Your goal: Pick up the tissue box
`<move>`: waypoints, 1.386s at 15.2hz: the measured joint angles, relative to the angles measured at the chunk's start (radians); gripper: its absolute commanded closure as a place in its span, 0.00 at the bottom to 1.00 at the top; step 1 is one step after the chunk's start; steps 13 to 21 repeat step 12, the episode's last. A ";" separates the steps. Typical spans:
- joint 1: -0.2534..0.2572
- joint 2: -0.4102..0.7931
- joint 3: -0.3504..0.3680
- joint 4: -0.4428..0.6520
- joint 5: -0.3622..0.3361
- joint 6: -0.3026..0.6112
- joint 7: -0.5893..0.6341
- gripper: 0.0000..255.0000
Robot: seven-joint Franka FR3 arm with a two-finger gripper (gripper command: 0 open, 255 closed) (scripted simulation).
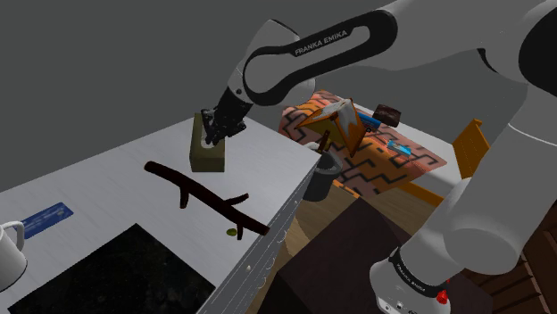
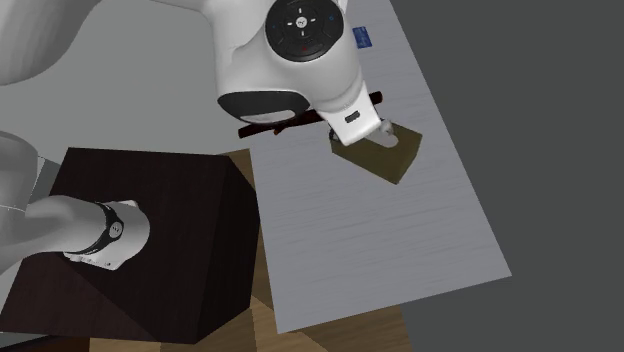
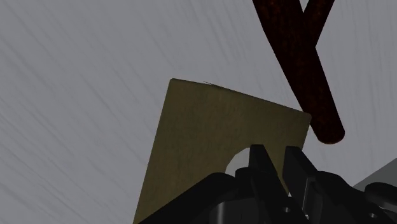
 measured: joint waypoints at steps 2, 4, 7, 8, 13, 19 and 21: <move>-0.001 -0.016 -0.001 0.006 -0.002 -0.022 0.005 1.00; -0.002 -0.029 -0.003 0.020 -0.007 -0.049 0.014 1.00; -0.004 -0.047 -0.005 0.042 -0.014 -0.088 0.024 1.00; -0.004 -0.054 -0.005 0.047 -0.015 -0.100 0.027 1.00; -0.006 -0.076 -0.007 0.071 -0.022 -0.145 0.040 1.00; -0.006 -0.076 -0.007 0.071 -0.022 -0.145 0.040 1.00; -0.006 -0.076 -0.007 0.071 -0.022 -0.145 0.040 1.00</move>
